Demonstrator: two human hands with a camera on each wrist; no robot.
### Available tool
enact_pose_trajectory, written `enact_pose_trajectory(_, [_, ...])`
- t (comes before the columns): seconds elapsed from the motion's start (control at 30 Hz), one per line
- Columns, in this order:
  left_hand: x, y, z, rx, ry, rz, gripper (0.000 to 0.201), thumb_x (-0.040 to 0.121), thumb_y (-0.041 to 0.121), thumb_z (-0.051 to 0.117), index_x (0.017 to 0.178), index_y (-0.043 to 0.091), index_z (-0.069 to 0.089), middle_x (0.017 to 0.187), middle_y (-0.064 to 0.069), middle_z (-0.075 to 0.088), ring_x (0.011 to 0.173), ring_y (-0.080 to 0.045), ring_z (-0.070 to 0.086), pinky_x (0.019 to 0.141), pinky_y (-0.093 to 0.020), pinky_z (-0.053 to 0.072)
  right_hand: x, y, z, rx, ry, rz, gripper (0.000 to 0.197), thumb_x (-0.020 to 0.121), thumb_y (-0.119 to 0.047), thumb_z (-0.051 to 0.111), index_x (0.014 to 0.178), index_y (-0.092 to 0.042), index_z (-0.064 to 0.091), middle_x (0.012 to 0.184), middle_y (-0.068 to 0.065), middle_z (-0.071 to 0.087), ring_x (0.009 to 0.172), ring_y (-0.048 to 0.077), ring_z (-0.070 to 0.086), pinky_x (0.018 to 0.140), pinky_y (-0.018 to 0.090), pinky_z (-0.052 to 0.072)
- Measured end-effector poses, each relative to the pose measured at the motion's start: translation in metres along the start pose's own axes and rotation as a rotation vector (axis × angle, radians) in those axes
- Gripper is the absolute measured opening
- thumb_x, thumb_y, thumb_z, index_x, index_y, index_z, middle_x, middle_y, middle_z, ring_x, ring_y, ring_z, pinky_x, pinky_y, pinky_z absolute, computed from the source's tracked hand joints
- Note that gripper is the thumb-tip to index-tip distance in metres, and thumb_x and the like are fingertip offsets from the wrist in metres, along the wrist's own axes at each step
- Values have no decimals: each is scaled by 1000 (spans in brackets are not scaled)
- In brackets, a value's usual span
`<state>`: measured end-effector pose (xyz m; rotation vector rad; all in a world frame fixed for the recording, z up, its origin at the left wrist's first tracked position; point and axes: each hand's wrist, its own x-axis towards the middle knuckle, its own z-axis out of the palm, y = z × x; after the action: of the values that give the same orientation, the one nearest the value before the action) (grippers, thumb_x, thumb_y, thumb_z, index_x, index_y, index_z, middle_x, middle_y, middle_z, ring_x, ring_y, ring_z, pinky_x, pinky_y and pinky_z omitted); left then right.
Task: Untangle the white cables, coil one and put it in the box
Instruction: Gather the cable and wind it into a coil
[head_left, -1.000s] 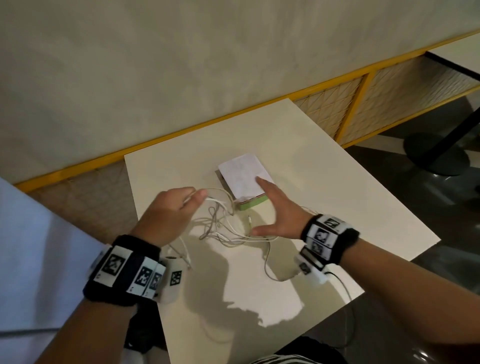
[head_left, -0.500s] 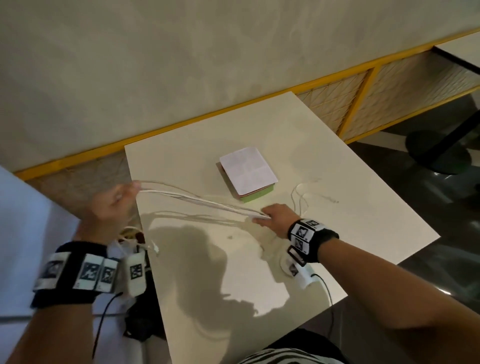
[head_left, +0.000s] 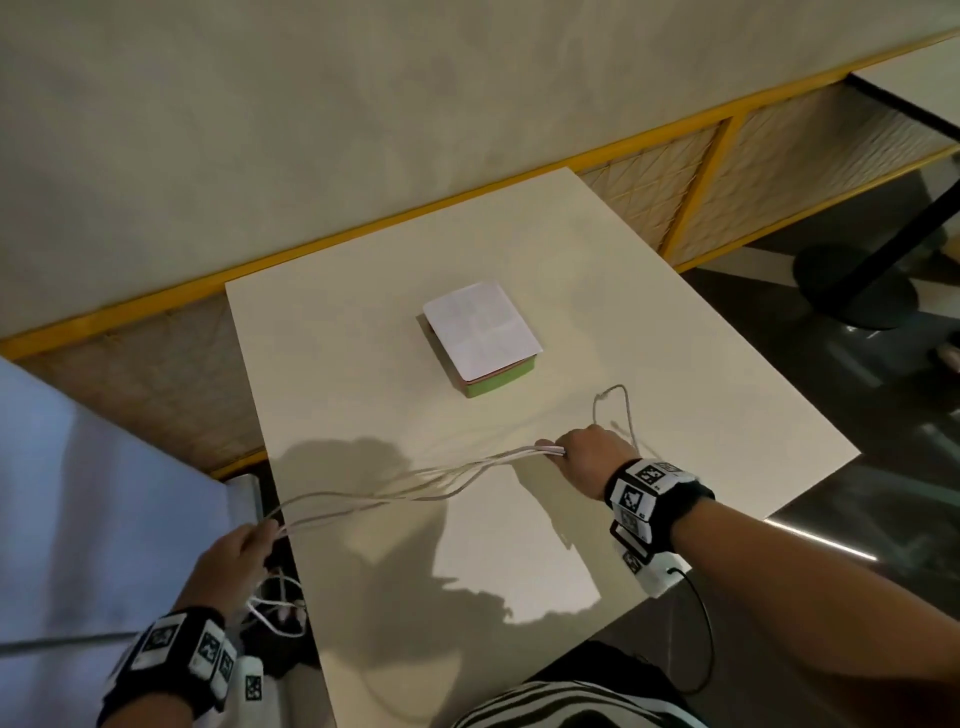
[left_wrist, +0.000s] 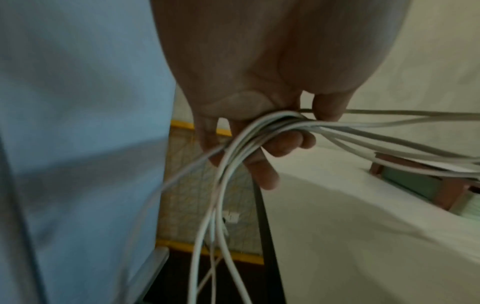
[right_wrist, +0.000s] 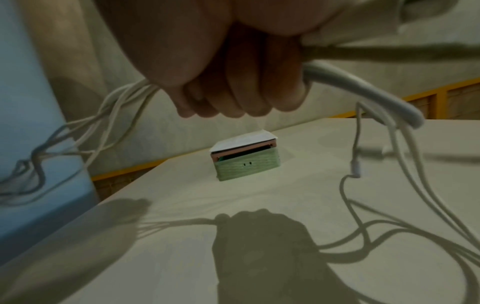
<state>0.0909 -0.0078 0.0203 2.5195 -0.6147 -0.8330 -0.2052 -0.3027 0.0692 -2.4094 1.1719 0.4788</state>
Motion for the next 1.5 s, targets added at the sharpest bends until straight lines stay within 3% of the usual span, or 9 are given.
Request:
enact_pose_trajectory(0.27, [-6,-6,27,-279,-133,-248,50,99,39,38,58,10,38,56,-9,36,56,-22,35,63,-34,29,-5,-20,-10,52,64,-34,53,96,-50,30,88,-9,63,94,20,65,88,38,61,65,32,36])
enact_pose_trajectory(0.43, [-7,1,24,-290,39,-190,62,98,47,28,61,3,52,68,-18,54,74,-34,52,79,-44,39,-4,-15,-15,41,79,-17,54,95,-51,29,93,-9,63,97,19,65,89,38,61,66,32,37])
enact_pose_trajectory(0.53, [-2,-8,23,-195,-50,-154,73,84,67,21,62,6,55,65,-17,56,71,-32,55,77,-44,43,-7,-12,-17,26,81,-20,53,96,-50,29,93,-10,63,98,19,65,89,38,61,66,32,37])
enact_pose_trajectory(0.67, [-4,24,21,-13,-96,-16,76,83,65,30,131,10,50,132,-17,55,123,-32,50,104,-42,35,-11,-25,-23,-4,100,-72,52,97,-47,30,94,-8,63,99,20,64,90,38,61,67,32,36])
enact_pose_trajectory(0.77, [-19,101,24,-100,-85,268,75,80,64,49,140,19,41,139,4,47,128,-15,43,106,-31,32,-13,-40,-25,-20,84,-121,46,97,-43,32,98,-10,64,99,21,64,90,38,61,67,32,36])
enact_pose_trajectory(0.93, [-53,212,53,-136,-380,593,64,71,37,60,132,29,43,114,10,61,106,-5,56,93,-22,40,-15,-54,-36,-47,107,-176,37,96,-36,34,113,-17,60,105,20,62,96,38,59,69,35,34])
enact_pose_trajectory(1.07, [-60,234,57,-144,-255,664,32,70,29,53,101,31,51,59,-2,52,53,-14,45,58,-25,39,-23,-48,-49,-112,180,-229,35,95,-36,36,109,-15,60,102,18,64,94,38,61,71,36,40])
enact_pose_trajectory(1.23, [-56,239,54,68,-173,760,48,74,65,41,76,22,59,61,1,60,65,-20,56,63,-32,43,-30,-40,-47,-141,242,-336,50,81,-51,27,87,-13,59,84,16,68,81,36,64,62,32,37])
enact_pose_trajectory(1.5, [-44,214,48,329,-159,724,51,86,59,22,51,23,31,49,3,36,61,-27,42,60,-33,30,-7,28,-26,-147,123,-95,33,93,-43,42,89,-15,59,96,16,66,94,35,61,73,36,43])
